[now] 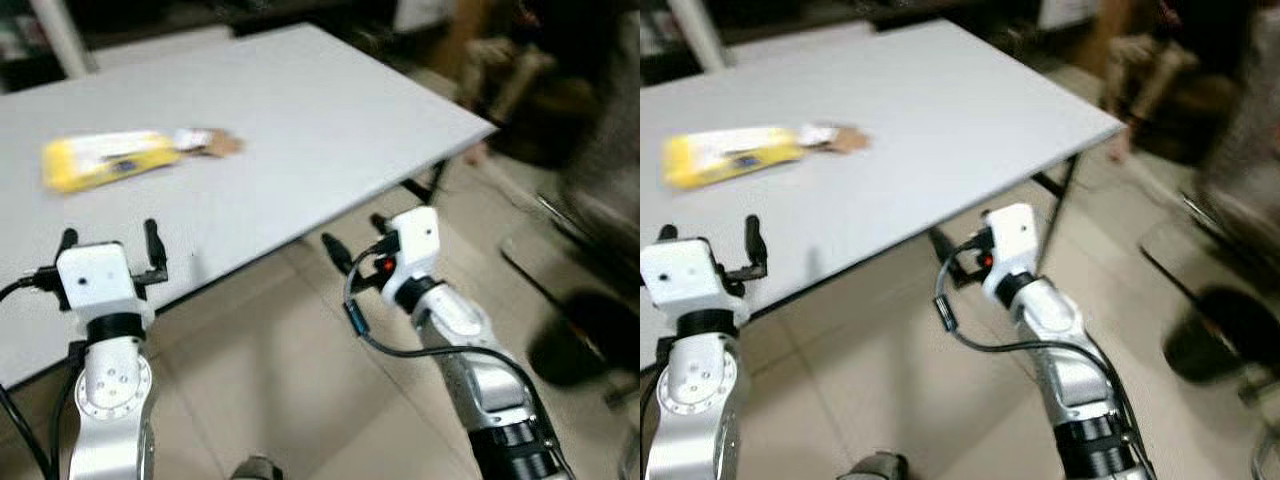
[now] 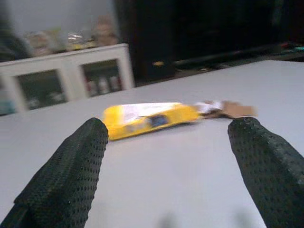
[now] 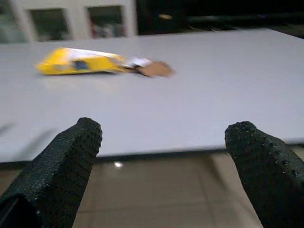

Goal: Picking trash to rubbish bin

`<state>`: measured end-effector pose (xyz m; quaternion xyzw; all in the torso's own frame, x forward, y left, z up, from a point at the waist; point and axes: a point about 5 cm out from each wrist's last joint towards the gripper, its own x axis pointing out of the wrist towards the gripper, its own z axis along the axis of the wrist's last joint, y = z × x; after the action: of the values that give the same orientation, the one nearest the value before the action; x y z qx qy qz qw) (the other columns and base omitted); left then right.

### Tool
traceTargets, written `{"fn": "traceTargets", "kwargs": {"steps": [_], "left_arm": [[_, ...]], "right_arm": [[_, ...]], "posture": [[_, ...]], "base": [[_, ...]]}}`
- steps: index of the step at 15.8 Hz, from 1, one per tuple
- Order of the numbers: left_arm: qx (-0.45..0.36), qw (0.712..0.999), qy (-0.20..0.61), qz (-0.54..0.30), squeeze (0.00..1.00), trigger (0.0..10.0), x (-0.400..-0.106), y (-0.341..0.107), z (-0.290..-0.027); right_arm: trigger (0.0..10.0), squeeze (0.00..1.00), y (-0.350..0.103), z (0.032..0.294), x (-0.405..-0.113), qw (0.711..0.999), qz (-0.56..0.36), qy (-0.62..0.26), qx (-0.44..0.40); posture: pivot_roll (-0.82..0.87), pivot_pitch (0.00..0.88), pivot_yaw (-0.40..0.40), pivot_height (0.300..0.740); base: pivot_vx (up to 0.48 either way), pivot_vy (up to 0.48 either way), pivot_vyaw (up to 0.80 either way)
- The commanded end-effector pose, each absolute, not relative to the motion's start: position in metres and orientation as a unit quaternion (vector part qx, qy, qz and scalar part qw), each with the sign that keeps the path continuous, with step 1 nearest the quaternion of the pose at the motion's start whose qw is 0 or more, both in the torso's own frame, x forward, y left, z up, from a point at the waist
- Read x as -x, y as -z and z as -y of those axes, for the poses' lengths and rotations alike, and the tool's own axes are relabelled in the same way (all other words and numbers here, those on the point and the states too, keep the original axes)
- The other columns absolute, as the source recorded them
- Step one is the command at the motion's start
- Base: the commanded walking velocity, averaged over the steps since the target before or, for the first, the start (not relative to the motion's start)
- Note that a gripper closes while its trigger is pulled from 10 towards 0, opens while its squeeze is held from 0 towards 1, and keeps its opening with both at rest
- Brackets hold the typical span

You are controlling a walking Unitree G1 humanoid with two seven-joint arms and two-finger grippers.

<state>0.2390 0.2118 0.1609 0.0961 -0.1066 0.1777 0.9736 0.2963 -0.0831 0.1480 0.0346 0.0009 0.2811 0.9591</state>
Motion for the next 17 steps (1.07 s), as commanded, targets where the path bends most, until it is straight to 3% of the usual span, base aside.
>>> {"fn": "traceTargets", "kwargs": {"steps": [1,8,17], "left_arm": [[-0.094,0.974,-0.179,0.106,0.00,10.0,-0.2381,-0.1607,-0.2101],[-0.083,0.975,-0.181,0.095,0.00,10.0,-0.2388,-0.1571,-0.2099],[-0.008,0.989,-0.128,0.069,0.00,10.0,-0.2439,-0.1513,-0.2025]], "right_arm": [[10.0,0.00,-0.1511,0.0881,-0.2964,0.961,0.003,-0.275,-0.036],[10.0,0.00,-0.1495,0.0879,-0.2954,0.961,-0.003,-0.274,-0.041],[10.0,0.00,-0.1589,0.0892,-0.3001,0.965,0.024,-0.255,-0.051]], "posture": [[-0.06,0.102,-0.023,0.740],[-0.06,0.108,-0.022,0.740],[-0.05,0.110,-0.025,0.740]], "base": [[0.000,0.000,0.80],[0.000,0.000,0.80],[0.000,0.000,0.00]]}}
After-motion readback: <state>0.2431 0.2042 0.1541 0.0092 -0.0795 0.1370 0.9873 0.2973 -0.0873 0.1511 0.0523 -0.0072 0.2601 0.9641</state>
